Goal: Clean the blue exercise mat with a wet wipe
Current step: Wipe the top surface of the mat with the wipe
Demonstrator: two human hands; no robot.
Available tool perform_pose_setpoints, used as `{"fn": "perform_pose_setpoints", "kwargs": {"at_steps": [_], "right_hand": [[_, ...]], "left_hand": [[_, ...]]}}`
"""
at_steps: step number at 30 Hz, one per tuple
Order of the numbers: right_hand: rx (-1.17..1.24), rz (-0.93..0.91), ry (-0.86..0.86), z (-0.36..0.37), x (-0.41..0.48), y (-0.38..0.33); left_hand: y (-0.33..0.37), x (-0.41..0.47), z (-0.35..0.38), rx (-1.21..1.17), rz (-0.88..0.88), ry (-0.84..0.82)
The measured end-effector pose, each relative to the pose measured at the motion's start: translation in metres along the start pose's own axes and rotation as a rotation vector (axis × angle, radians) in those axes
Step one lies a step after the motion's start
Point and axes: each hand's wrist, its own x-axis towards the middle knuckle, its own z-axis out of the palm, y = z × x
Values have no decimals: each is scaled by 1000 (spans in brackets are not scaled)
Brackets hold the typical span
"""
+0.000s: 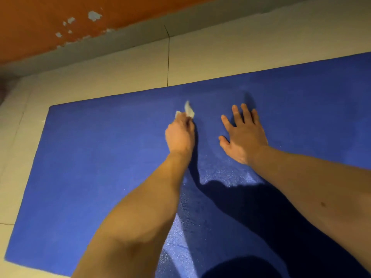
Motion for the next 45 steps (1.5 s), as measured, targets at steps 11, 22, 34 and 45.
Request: {"fn": "perform_pose_setpoints", "kwargs": {"at_steps": [11,22,34,45], "right_hand": [[40,-3,-8,1,2,1],[0,2,-3,0,0,-1],[27,-13,-14,1,2,1],[-7,-29,-124,-15,3,4]], "left_hand": [[-79,72,-28,149,-206,63],[10,52,14,3,191,-77],[-7,122,8,61,-176,-3],[9,55,-3,223,167,-129]]}}
